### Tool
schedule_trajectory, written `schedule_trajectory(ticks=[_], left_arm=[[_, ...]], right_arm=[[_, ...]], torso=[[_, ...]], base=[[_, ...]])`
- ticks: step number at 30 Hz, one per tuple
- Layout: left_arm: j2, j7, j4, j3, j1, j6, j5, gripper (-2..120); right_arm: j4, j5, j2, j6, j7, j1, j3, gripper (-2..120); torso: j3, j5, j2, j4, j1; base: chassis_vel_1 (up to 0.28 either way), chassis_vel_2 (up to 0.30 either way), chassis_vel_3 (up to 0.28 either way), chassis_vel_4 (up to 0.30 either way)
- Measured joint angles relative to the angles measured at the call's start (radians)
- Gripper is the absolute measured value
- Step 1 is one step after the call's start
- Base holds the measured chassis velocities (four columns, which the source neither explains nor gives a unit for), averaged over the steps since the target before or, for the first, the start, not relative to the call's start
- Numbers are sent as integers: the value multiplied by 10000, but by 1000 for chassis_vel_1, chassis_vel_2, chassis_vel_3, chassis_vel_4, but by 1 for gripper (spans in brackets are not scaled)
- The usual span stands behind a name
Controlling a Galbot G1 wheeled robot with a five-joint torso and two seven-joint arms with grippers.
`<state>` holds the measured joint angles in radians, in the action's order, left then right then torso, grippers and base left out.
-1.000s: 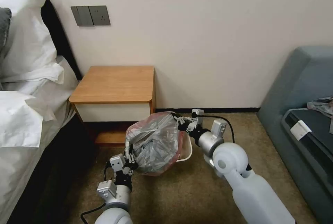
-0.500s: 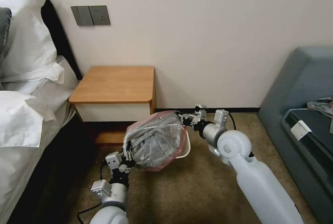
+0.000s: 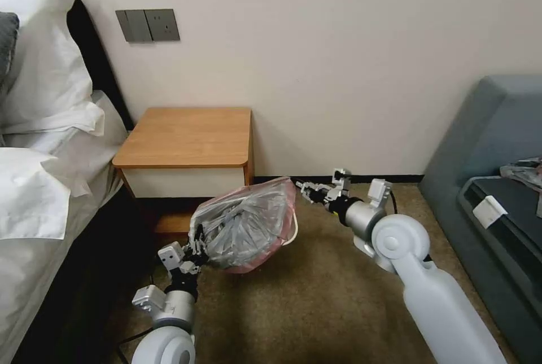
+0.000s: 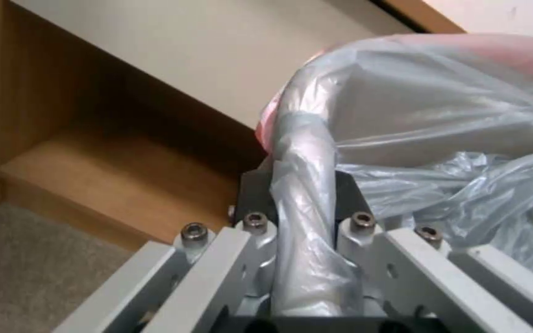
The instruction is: Pick up the garbage bag from the table and place it over the trash can.
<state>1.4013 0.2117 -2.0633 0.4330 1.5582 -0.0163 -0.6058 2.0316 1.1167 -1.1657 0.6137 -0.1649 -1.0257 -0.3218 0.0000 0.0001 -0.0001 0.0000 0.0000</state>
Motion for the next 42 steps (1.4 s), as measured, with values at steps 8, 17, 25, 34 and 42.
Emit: schedule_trajectory(ticks=[8,17,25,34,42], left_arm=[[-21,195,98,-38,-288,107,12,6],[37,347,131,-116,-514,146,325,6],[71,434,34,-204,-599,83,1000,6],[111,528,-233,-285,-515,71,1304,6],[133,528,-373,-362,-482,66,1400,6]], right_arm=[[2230,2191,220,28,-2159,-1428,-453,73],[3364,4390,211,72,-3846,-2194,-108,99],[3042,5808,-157,-215,-5720,-1326,499,100],[2380,6515,-407,-664,-6880,-587,873,100],[1963,6169,-532,-678,-6769,-401,1115,100]], torso=[[-1,-1,1,-2,0],[-2,-2,3,-1,0],[0,-1,3,1,0],[0,-1,2,0,0],[0,-1,1,0,0]], base=[[0,0,0,0],[0,0,0,0],[0,0,0,0],[0,0,0,0],[0,0,0,0]])
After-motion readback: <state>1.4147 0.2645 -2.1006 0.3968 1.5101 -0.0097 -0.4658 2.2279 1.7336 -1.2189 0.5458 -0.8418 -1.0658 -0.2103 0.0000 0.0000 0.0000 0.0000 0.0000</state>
